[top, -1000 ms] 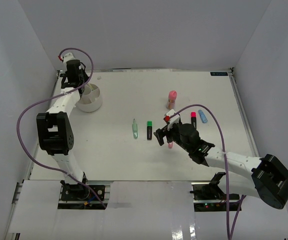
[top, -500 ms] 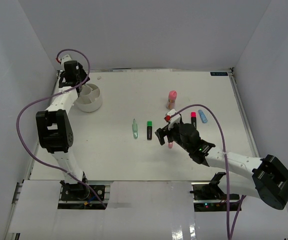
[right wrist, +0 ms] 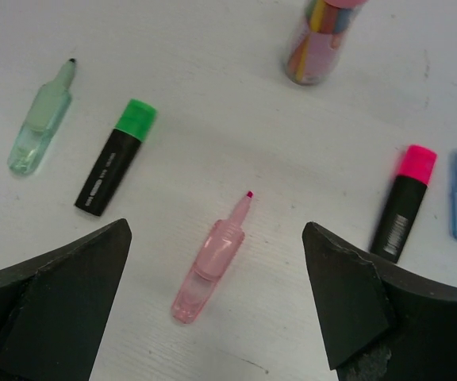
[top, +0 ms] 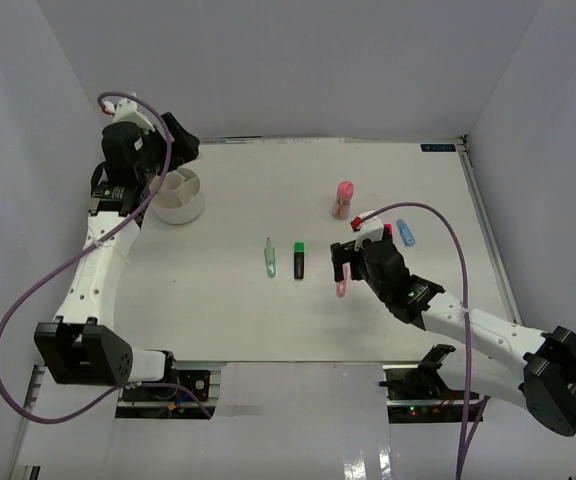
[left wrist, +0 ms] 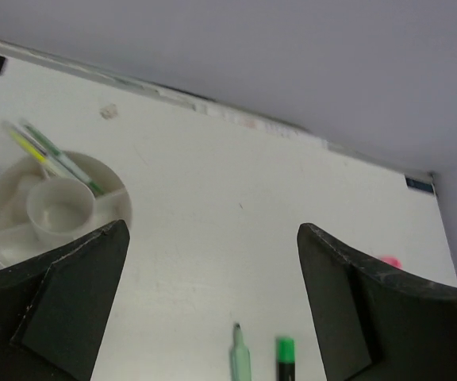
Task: Sort the stationery into containers
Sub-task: Pick up the pen from the center of the board.
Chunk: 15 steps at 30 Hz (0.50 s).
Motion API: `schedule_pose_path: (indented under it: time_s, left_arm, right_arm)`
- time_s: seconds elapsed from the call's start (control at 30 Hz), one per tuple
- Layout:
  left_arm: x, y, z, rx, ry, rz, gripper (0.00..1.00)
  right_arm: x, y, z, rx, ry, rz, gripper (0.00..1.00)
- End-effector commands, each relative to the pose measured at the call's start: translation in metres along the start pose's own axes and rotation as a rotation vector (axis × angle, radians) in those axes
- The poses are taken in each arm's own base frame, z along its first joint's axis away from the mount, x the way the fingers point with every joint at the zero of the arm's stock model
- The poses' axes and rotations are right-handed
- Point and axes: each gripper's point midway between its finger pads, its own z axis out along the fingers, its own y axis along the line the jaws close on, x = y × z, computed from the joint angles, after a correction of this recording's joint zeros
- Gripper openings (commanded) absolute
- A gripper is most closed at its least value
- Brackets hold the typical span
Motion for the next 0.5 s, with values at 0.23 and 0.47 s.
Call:
schedule_pose_path:
  time_s: [0.23, 0.47]
  left_arm:
    - [0.144, 0.008, -0.084, 0.132, 0.316, 0.072, 0.98]
    - [0.167, 0.016, -0.108, 0.177, 0.275, 0.099, 0.98]
  right_arm:
    - [0.027, -0.112, 0.002, 0.328, 0.134, 0.276, 1.0]
    - [0.044, -0.141, 0.03, 0.36, 0.238, 0.302, 0.93]
